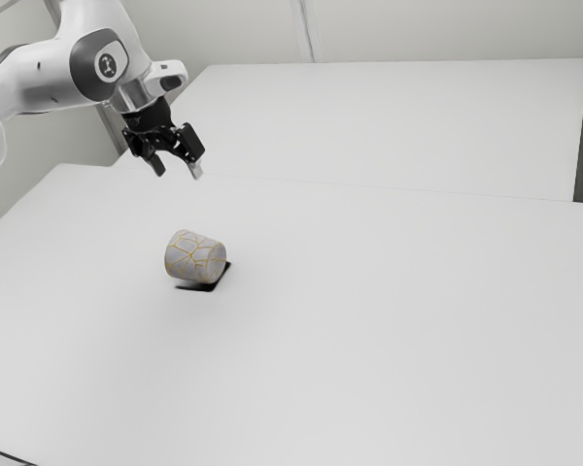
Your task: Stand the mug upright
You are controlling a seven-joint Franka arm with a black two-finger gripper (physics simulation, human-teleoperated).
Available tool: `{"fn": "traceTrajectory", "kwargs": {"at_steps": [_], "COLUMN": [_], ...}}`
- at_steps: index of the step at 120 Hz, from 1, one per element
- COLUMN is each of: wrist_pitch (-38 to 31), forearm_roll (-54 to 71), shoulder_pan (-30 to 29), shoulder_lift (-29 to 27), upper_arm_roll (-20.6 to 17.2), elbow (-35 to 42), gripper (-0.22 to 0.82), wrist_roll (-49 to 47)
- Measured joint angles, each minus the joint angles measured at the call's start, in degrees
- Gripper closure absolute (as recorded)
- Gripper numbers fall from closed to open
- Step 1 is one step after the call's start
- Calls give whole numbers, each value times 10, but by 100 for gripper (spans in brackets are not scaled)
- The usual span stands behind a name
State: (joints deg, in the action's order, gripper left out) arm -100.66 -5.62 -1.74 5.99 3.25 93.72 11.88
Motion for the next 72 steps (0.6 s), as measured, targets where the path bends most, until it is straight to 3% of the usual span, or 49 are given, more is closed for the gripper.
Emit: {"fn": "traceTrajectory", "kwargs": {"at_steps": [41,48,61,72], "wrist_pitch": [7,17,39,58], "forearm_roll": [-3,-16,-88,-155], "shoulder_pan": [0,2,-4,-44], "shoulder_lift": [1,1,14,67], "upper_arm_roll": [4,16,74,93], "elbow": [2,-1,-6,-42], "gripper": [0,0,0,0], "wrist_roll": [2,3,23,56]}}
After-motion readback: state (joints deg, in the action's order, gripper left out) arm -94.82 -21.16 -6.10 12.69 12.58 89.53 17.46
